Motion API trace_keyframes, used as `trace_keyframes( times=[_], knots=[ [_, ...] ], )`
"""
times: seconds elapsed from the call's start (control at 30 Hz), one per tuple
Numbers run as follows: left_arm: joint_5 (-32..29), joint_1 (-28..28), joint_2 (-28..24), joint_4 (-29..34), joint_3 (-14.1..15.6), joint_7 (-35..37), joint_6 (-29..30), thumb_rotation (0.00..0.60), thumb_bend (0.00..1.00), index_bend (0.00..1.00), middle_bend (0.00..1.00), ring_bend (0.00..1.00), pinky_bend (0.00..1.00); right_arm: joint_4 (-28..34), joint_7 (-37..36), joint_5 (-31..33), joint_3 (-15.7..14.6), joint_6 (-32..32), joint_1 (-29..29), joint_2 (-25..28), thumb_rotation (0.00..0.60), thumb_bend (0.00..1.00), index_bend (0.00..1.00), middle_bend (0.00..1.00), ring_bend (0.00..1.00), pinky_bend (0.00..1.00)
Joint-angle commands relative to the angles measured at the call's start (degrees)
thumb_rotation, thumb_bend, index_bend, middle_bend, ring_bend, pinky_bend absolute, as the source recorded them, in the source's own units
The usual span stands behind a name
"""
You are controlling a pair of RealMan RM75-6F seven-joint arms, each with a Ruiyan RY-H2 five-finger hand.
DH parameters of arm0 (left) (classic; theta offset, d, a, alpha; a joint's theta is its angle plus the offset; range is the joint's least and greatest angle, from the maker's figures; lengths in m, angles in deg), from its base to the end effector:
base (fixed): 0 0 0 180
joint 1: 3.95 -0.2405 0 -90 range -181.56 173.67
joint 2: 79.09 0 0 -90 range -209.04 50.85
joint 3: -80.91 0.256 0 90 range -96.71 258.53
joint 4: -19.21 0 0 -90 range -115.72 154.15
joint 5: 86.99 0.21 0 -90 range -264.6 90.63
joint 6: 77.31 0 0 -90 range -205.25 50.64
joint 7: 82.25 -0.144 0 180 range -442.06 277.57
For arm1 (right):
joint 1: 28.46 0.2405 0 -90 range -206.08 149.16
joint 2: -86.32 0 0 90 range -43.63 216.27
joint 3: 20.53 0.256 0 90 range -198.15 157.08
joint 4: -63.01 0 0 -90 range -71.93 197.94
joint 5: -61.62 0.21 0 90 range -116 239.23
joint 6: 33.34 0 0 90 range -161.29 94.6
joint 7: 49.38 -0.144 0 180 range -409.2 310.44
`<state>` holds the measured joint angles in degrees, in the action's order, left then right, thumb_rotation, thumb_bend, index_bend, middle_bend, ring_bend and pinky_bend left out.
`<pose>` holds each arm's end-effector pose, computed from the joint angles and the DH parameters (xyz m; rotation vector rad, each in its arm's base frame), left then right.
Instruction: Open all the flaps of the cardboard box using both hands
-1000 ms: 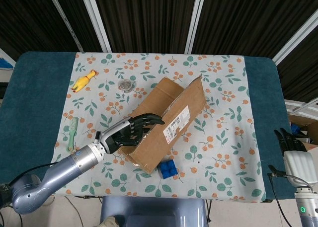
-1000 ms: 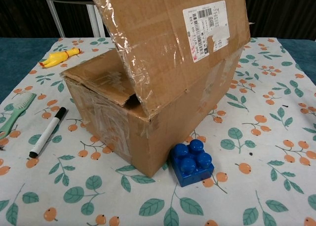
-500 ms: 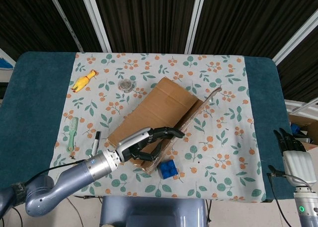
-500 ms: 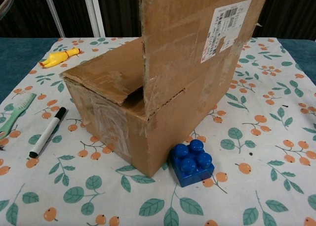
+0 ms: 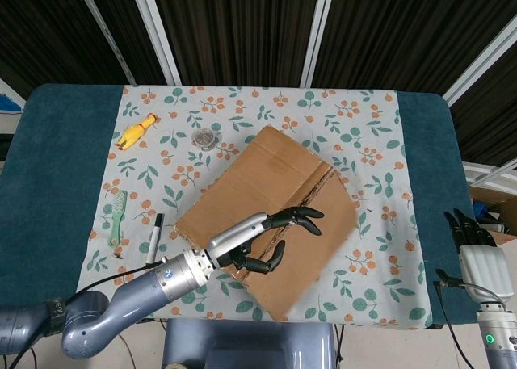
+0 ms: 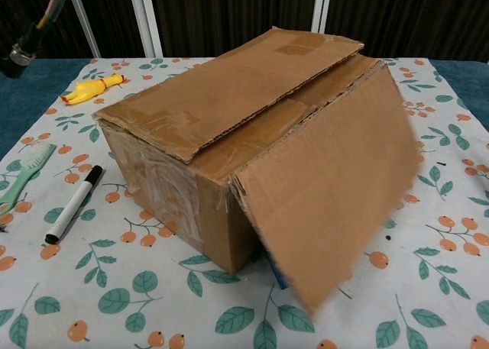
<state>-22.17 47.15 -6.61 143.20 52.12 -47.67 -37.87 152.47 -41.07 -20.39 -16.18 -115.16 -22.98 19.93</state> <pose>0.0592 0.2632 0.0705 1.6869 1.8414 1.4782 -0.3257 -0.1902 0.1512 1.3958 -0.8347 0.7475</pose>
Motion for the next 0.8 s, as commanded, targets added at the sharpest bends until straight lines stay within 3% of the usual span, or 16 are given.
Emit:
trace_keyframes(
  times=[0.03,0.5,0.73,0.8],
  knots=[
    [0.6,1.5,1.2,-0.3,2.2,-8.0,4.2,0.6,0.75,0.26,0.09,0.01,0.08,0.0,0.0,0.1,0.0,0.1,0.0,0.0,0.6,0.0,0.0,0.08,0.13,0.21],
    [-4.0,0.4,-1.0,-4.3,13.2,-57.0,25.0,0.6,0.73,0.24,0.12,0.02,0.08,-0.4,-0.4,0.4,0.1,0.2,0.1,0.0,0.6,0.0,0.0,0.08,0.13,0.21],
    [-7.8,-3.9,-3.3,-5.3,15.6,-67.3,34.7,0.6,0.73,0.24,0.12,0.02,0.07,-0.2,0.4,0.4,-0.1,0.4,0.1,-0.2,0.6,0.0,0.0,0.08,0.13,0.21],
    [-7.8,-6.0,-5.2,-5.7,17.5,-69.9,37.2,0.6,0.73,0.24,0.12,0.02,0.06,-0.1,0.7,0.4,-0.2,0.6,0.2,-0.3,0.6,0.0,0.0,0.08,0.13,0.21]
  ],
)
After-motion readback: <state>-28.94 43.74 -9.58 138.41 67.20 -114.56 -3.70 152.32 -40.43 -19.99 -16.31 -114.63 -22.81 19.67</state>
